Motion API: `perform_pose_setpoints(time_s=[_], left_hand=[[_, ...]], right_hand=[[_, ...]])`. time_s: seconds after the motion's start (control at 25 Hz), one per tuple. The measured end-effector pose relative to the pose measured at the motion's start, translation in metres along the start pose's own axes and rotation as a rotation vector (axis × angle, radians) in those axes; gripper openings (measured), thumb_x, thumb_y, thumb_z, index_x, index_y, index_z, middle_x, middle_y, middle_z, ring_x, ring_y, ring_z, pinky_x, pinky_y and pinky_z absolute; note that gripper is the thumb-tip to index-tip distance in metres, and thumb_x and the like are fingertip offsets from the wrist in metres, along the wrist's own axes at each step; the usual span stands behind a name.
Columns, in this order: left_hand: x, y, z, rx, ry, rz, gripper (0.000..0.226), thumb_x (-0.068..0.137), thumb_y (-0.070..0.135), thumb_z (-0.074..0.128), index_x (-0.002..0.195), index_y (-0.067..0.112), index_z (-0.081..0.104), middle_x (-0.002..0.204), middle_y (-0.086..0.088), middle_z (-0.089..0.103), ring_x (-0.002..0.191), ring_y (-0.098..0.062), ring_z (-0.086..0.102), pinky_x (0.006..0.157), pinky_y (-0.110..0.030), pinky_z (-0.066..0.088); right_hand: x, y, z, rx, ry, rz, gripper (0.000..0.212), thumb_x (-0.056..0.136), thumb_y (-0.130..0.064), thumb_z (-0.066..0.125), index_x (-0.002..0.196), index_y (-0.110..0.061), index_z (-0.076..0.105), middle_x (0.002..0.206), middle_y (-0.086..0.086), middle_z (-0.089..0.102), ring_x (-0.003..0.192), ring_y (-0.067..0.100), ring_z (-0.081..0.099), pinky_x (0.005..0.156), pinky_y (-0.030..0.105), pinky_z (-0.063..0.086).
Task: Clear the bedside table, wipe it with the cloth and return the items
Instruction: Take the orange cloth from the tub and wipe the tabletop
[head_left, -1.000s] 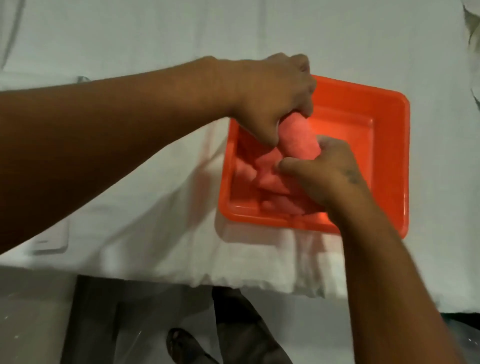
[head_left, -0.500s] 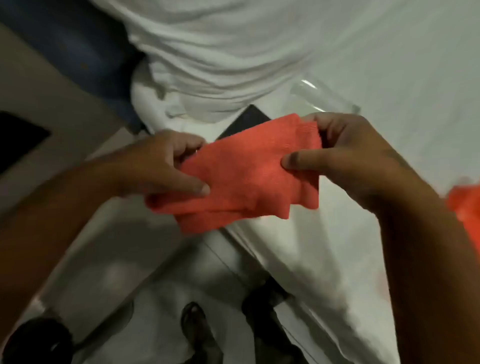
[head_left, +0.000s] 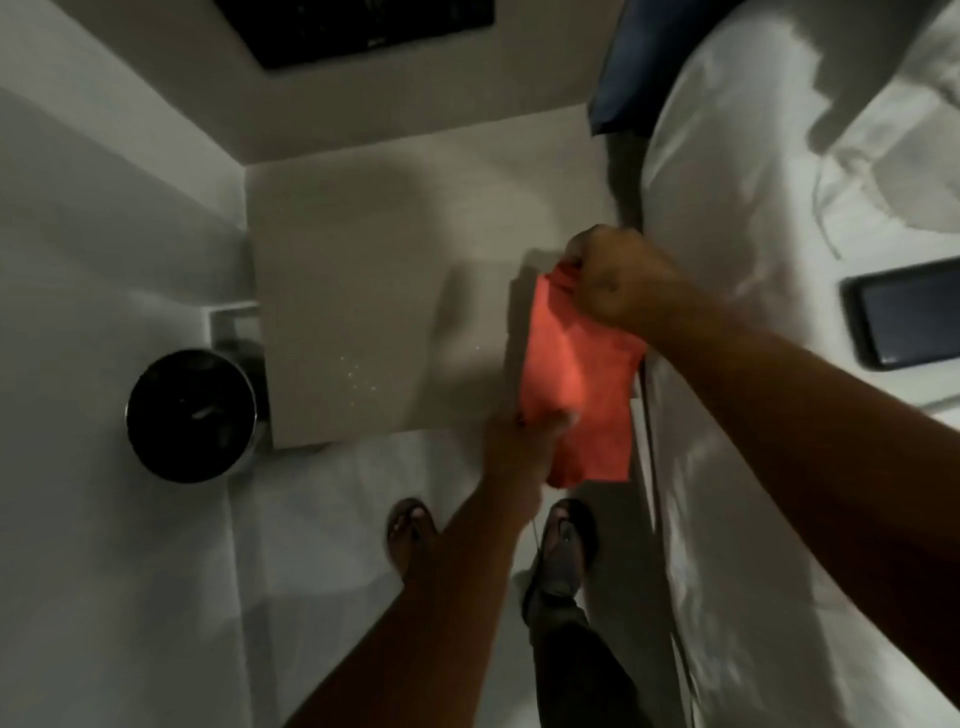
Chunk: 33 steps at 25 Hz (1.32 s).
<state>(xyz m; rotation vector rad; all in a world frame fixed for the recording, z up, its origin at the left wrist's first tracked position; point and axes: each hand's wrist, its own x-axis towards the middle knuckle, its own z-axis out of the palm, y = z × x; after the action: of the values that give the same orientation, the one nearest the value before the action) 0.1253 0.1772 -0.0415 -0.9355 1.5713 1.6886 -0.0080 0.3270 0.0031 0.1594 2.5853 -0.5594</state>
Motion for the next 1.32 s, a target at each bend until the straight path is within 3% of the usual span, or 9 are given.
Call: perform_pose_setpoints(time_s=[0.16, 0.28, 0.36, 0.52, 0.68, 0.92, 1.12, 1.2, 1.32], left_hand=[[0.021, 0.002, 0.032, 0.032, 0.059, 0.004, 0.056, 0.071, 0.027, 0.085, 0.122, 0.012, 0.069, 0.118, -0.010, 0.074, 0.104, -0.029, 0.071, 0.093, -0.050, 0.060], [0.025, 0.012, 0.012, 0.310, -0.010, 0.102, 0.031, 0.082, 0.030, 0.078, 0.103, 0.007, 0.073, 0.101, -0.012, 0.077, 0.091, -0.027, 0.074, 0.085, -0.041, 0.061], [0.027, 0.029, -0.025, 0.572, 0.053, 0.367, 0.022, 0.090, 0.031, 0.072, 0.094, 0.010, 0.070, 0.095, -0.007, 0.076, 0.087, -0.022, 0.071, 0.077, -0.029, 0.056], [0.100, 0.101, -0.131, 1.162, 0.398, 0.865, 0.063, 0.091, 0.040, 0.046, 0.137, -0.002, 0.055, 0.140, -0.025, 0.057, 0.132, -0.041, 0.052, 0.112, -0.044, 0.041], [0.161, 0.129, -0.200, 1.609, 0.275, 0.790, 0.081, 0.097, 0.053, 0.026, 0.157, -0.002, 0.025, 0.165, -0.025, 0.025, 0.154, -0.041, 0.021, 0.126, -0.053, 0.019], [0.172, 0.117, -0.201, 1.566, 0.400, 0.928, 0.073, 0.101, 0.047, 0.028, 0.160, 0.006, 0.019, 0.169, -0.016, 0.019, 0.158, -0.033, 0.014, 0.128, -0.050, 0.011], [0.173, 0.118, -0.205, 1.626, 0.388, 0.909, 0.074, 0.100, 0.049, 0.021, 0.161, 0.007, 0.017, 0.170, -0.016, 0.018, 0.158, -0.034, 0.013, 0.128, -0.050, 0.011], [0.173, 0.121, -0.203, 1.633, 0.394, 0.896, 0.075, 0.100, 0.049, 0.019, 0.161, 0.007, 0.016, 0.170, -0.016, 0.017, 0.158, -0.034, 0.012, 0.128, -0.051, 0.010], [0.172, 0.123, -0.202, 1.639, 0.380, 0.885, 0.075, 0.100, 0.050, 0.019, 0.161, 0.008, 0.013, 0.171, -0.015, 0.013, 0.159, -0.033, 0.009, 0.128, -0.051, 0.009]], right_hand=[[0.023, 0.004, 0.023, -0.086, 0.140, -0.021, 0.029, 0.092, -0.032, 0.057, 0.112, -0.015, 0.067, 0.118, 0.018, 0.065, 0.112, 0.041, 0.060, 0.096, 0.045, 0.051], [0.005, 0.009, 0.052, -0.146, 0.371, -0.088, 0.049, 0.093, -0.035, 0.052, 0.136, -0.012, 0.053, 0.145, 0.020, 0.046, 0.133, 0.041, 0.041, 0.112, 0.049, 0.033], [-0.015, 0.010, 0.080, -0.094, 0.412, -0.088, 0.059, 0.098, -0.043, 0.046, 0.148, -0.014, 0.040, 0.158, 0.017, 0.031, 0.145, 0.038, 0.026, 0.119, 0.048, 0.021], [-0.029, 0.013, 0.137, -0.061, 0.310, -0.069, 0.071, 0.099, -0.058, 0.024, 0.156, -0.016, 0.027, 0.165, 0.013, 0.017, 0.152, 0.034, 0.014, 0.124, 0.047, 0.012], [0.032, 0.026, 0.115, -0.183, 0.452, -0.118, 0.057, 0.104, -0.046, 0.025, 0.149, -0.016, 0.044, 0.158, 0.016, 0.035, 0.146, 0.036, 0.031, 0.122, 0.046, 0.021], [0.167, -0.041, 0.075, -0.151, 0.511, 0.005, 0.056, 0.104, -0.046, 0.022, 0.154, -0.023, 0.031, 0.165, 0.015, 0.018, 0.153, 0.036, 0.013, 0.123, 0.052, 0.011], [-0.039, -0.071, 0.190, -0.199, 0.248, -0.423, 0.057, 0.102, -0.035, 0.037, 0.155, -0.014, 0.030, 0.165, 0.012, 0.018, 0.154, 0.035, 0.009, 0.118, 0.058, 0.021], [-0.063, -0.024, 0.176, -0.178, 0.287, -0.296, 0.055, 0.102, -0.036, 0.038, 0.152, -0.013, 0.038, 0.163, 0.013, 0.025, 0.152, 0.036, 0.016, 0.115, 0.062, 0.024], [0.045, 0.008, 0.113, -0.231, 0.363, -0.083, 0.058, 0.104, -0.042, 0.025, 0.154, -0.013, 0.031, 0.163, 0.016, 0.024, 0.152, 0.036, 0.016, 0.119, 0.059, 0.017]])
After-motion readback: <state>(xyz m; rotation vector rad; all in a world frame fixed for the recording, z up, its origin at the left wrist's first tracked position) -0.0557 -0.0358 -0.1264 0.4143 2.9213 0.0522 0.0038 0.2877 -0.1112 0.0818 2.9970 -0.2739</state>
